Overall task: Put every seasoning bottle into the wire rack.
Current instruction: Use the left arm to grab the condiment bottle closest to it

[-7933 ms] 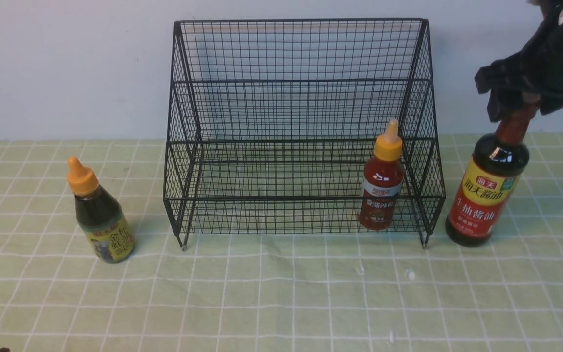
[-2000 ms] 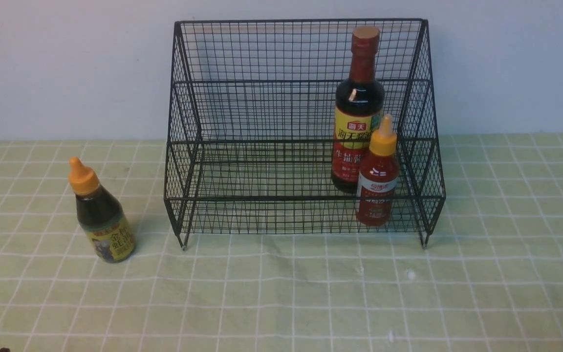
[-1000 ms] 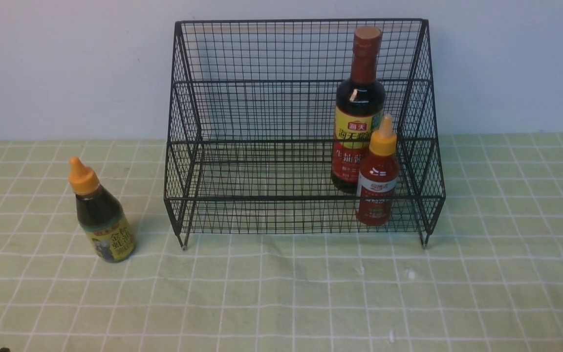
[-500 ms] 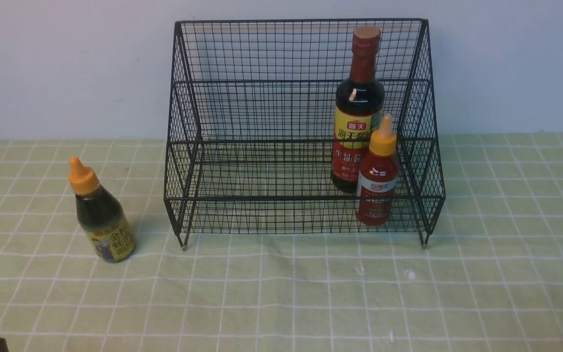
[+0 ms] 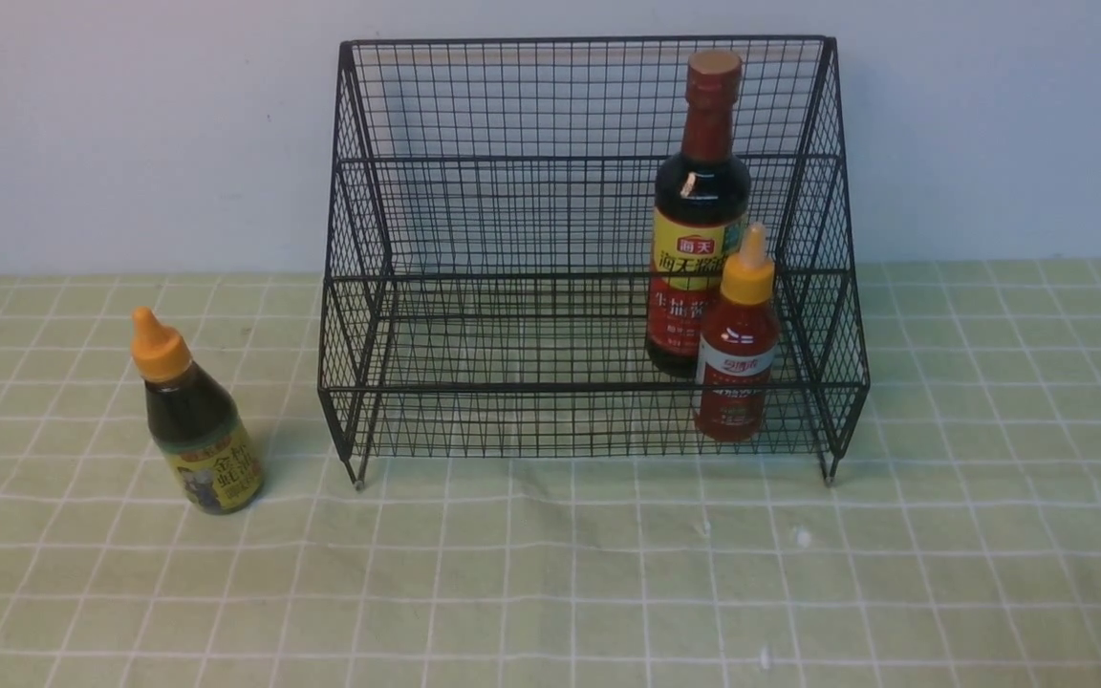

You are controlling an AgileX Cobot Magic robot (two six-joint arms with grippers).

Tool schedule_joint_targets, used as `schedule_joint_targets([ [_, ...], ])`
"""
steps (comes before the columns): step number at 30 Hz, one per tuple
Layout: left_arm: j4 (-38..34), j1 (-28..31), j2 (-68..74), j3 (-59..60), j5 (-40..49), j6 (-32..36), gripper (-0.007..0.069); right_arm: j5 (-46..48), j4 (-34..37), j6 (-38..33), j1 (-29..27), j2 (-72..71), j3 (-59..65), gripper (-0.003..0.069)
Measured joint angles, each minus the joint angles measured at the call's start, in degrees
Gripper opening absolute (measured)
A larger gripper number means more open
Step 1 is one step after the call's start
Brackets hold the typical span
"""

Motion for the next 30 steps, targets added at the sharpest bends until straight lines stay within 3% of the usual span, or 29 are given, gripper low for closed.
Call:
schedule_joint_targets([
  [2,-0.12,0.0,1.73,-2.78,1.43,0.05,-0.0006,0.0,0.0,0.0,0.0,0.0,0.0,-0.0015],
  [5,0.46,0.0,7.55,-9.56,10.77,0.35,-0.0006,0.0,0.0,0.0,0.0,0.0,0.0,-0.0015],
  [8,2.97,0.0,21.58,-24.04,31.26,0.66,-0.0006,0.0,0.0,0.0,0.0,0.0,0.0,-0.0015],
  [9,2.97,0.0,22.45,-24.04,32.46,0.65,-0.0006,0.0,0.0,0.0,0.0,0.0,0.0,-0.0015],
  [12,4.23,0.0,37.94,-38.55,53.54,0.91,-0.0006,0.0,0.0,0.0,0.0,0.0,0.0,-0.0015],
  [13,4.3,0.0,38.77,-39.34,53.54,0.91,-0.0006,0.0,0.0,0.0,0.0,0.0,0.0,-0.0015],
  [14,4.56,0.0,44.24,-44.62,61.3,1.18,-0.0006,0.0,0.0,0.0,0.0,0.0,0.0,-0.0015],
  [18,5.93,0.0,57.47,-57.18,75.09,5.86,-0.0006,0.0,0.0,0.0,0.0,0.0,0.0,-0.0015],
  [30,6.16,2.7,78.68,-78.36,84.36,12.2,-0.0006,0.0,0.0,0.0,0.0,0.0,0.0,-0.0015],
])
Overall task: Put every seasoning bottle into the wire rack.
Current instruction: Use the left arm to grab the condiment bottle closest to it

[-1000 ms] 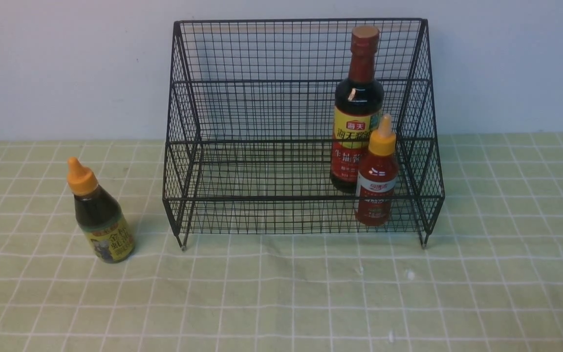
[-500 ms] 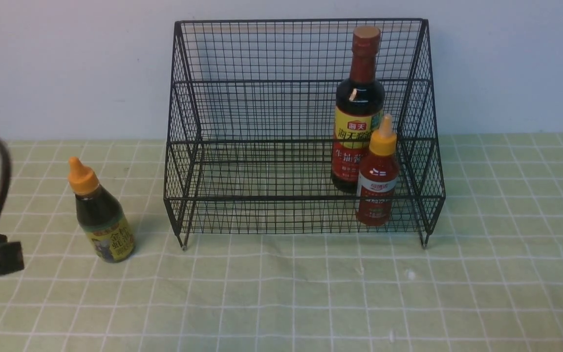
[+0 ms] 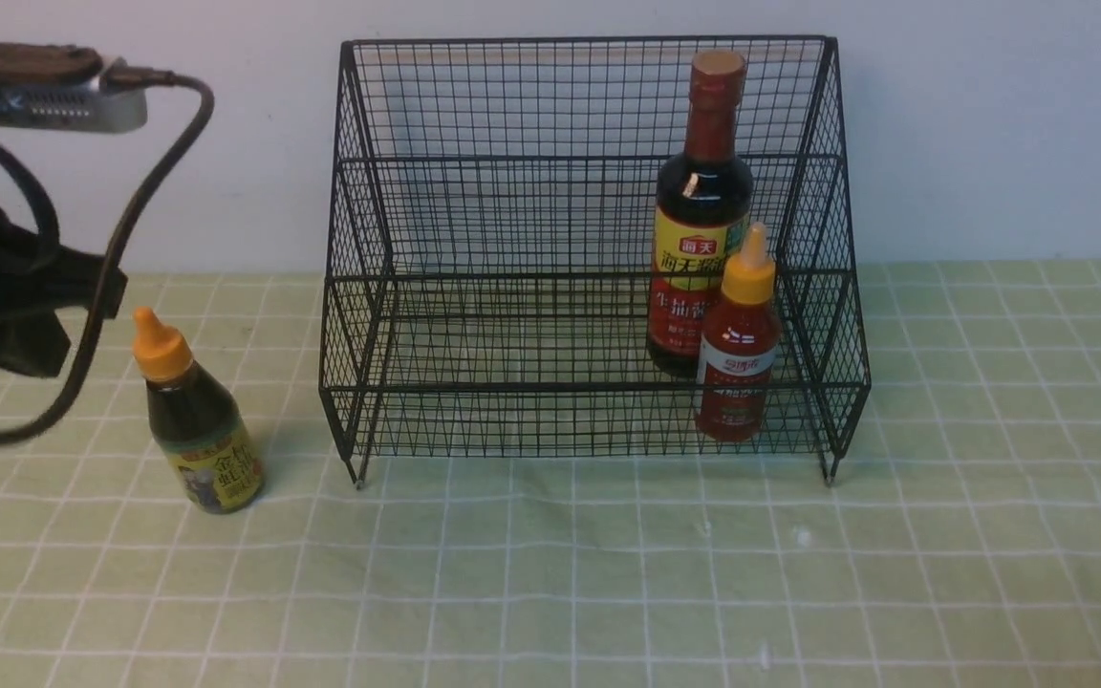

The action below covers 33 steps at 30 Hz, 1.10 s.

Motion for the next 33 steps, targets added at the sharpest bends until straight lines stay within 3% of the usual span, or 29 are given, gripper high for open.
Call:
schedule_joint_targets([
  [7,-0.04,0.52,6.1,-3.43,-3.28,1.98,0.0039,0.0,0.0,0.0,0.0,0.0,0.0,-0.0015],
  [12,-0.04,0.52,9.34,-3.43,-8.76,3.66,0.0195,0.0,0.0,0.07,0.0,0.0,0.0,-0.0015],
  [16,-0.04,0.52,12.6,-3.43,-13.14,3.88,0.0404,0.0,0.0,0.07,0.0,0.0,0.0,-0.0015],
  [20,0.01,0.52,15.96,-3.43,-15.8,3.88,0.0517,0.0,0.0,0.07,0.0,0.0,0.0,-0.0015],
  [28,0.01,0.52,20.69,-3.43,-16.56,3.83,0.0551,0.0,0.0,0.08,0.0,0.0,0.0,-0.0015],
  [33,0.01,0.52,22.01,-3.43,-16.46,3.78,0.0515,0.0,0.0,0.13,0.0,0.0,0.0,-0.0015],
])
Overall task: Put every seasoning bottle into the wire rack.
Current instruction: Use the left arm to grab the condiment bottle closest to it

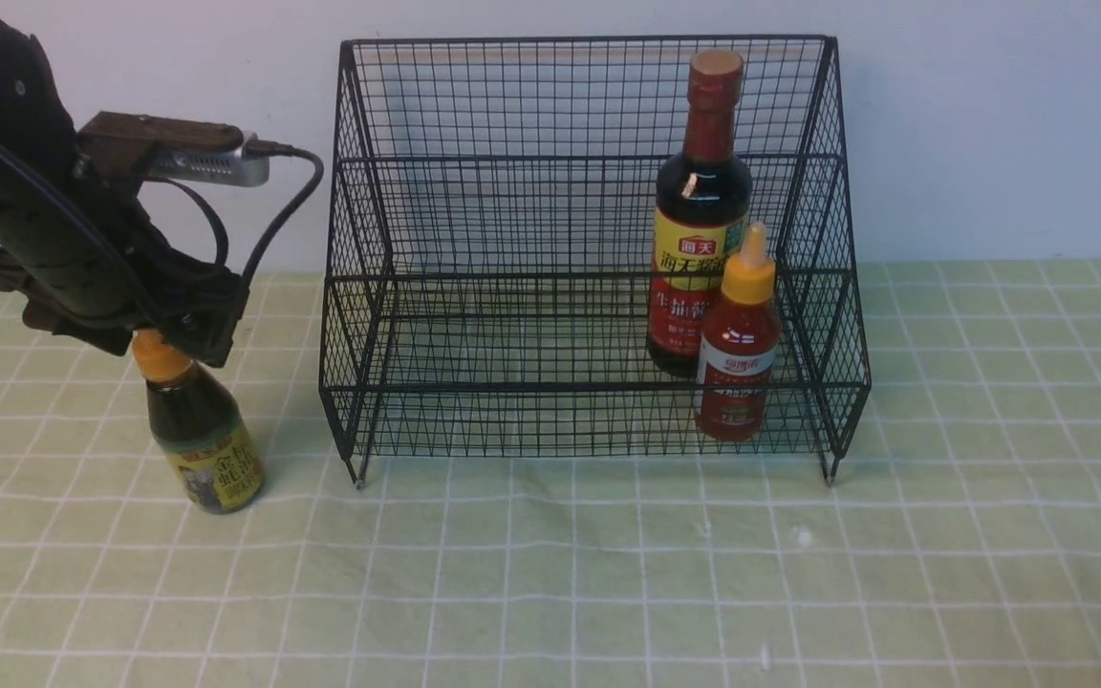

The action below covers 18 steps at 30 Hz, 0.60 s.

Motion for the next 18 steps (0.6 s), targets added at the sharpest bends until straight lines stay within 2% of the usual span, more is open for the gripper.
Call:
schedule_joint_targets([
  [3,0.0,0.0,0.87,0.0,0.22,0.0,0.0465,0.0,-0.02,0.0,0.0,0.0,0.0,-0.0015],
  [7,0.04,0.0,2.11,-0.07,2.32,-0.06,0.0304,0.0,-0.02,0.0,0.0,0.0,0.0,-0.0015],
  [14,0.04,0.0,1.54,-2.84,8.56,-0.06,0.0309,0.0,-0.02,0.0,0.0,0.0,0.0,-0.0015],
  [18,0.04,-0.07,-2.03,-8.51,14.4,0.0,0.0309,0.0,-0.02,0.0,0.0,0.0,0.0,-0.0015],
])
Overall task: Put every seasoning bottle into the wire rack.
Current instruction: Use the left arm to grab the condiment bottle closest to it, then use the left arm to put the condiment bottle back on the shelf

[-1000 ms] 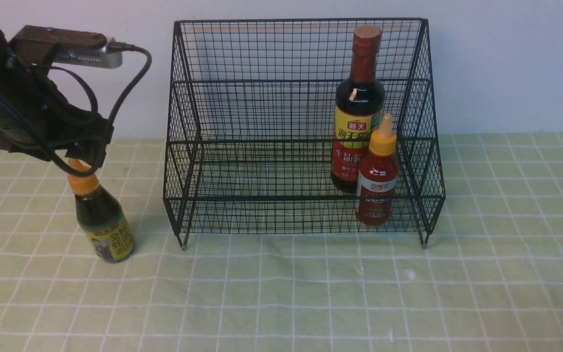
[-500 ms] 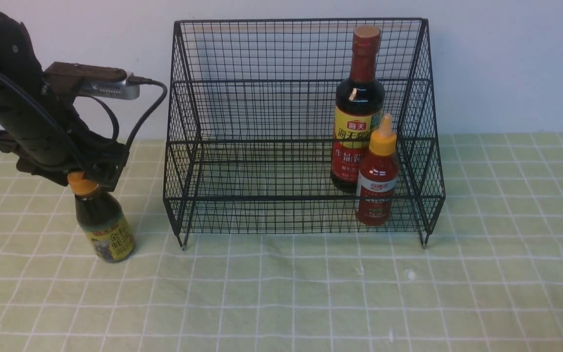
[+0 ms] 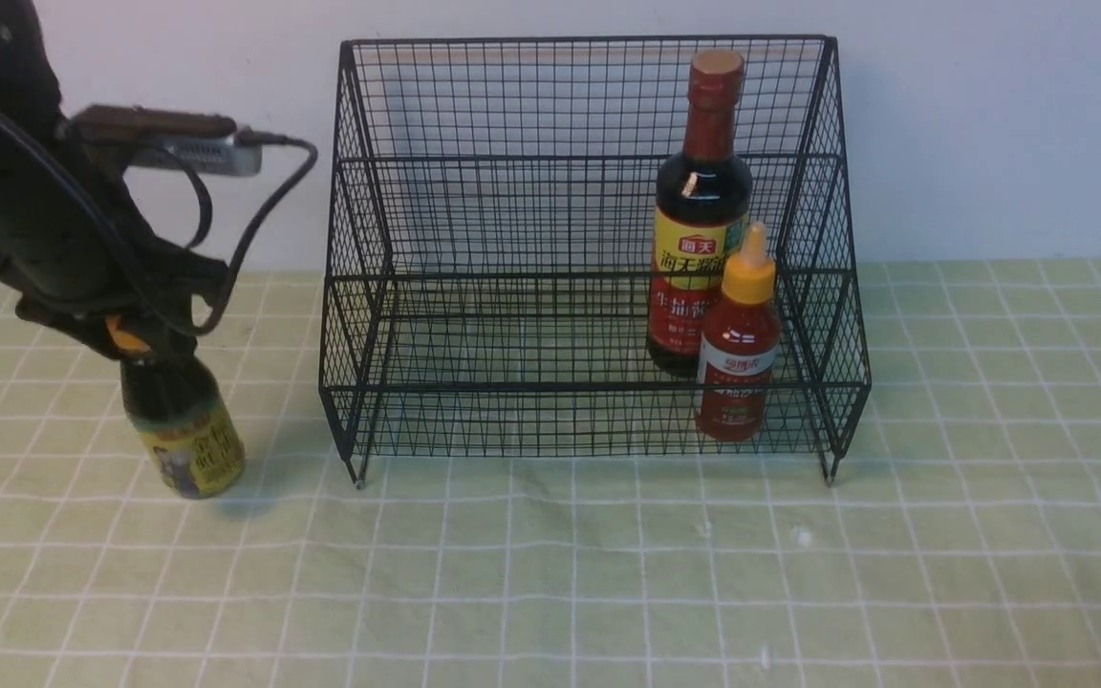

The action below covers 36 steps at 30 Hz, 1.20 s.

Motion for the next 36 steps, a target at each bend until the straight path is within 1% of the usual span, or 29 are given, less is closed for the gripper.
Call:
schedule_joint_targets([
  [3,0.12,-0.93,-2.43,-3.91,2.3,0.05,0.0309,0.0,0.0,0.0,0.0,0.0,0.0,-0.0015],
  [8,0.05,-4.53,-5.42,-11.87,3.66,0.46,0.0309,0.0,0.0,0.0,0.0,0.0,0.0,-0.0015],
  [9,0.05,-4.53,-5.38,-11.87,3.72,0.52,0.0309,0.0,0.0,0.0,0.0,0.0,0.0,-0.0015],
  [12,0.01,-8.23,-5.78,-16.6,3.83,0.53,0.0309,0.0,0.0,0.01,0.0,0.0,0.0,-0.0015],
  [16,-0.12,-11.89,-5.88,-17.74,4.15,0.53,0.0309,0.0,0.0,0.01,0.0,0.0,0.0,-0.0015],
  [21,-0.7,-14.56,-4.06,-17.8,5.01,0.53,0.0309,0.0,0.0,0.01,0.0,0.0,0.0,-0.0015],
  [32,-1.07,-15.14,2.49,-17.8,4.3,0.07,0.0309,0.0,-0.05,0.07,0.0,0.0,0.0,-0.0015],
  [36,-2.53,-15.14,4.28,-17.8,3.13,0.07,0.0309,0.0,-0.05,0.69,0.0,0.0,0.0,-0.0015],
])
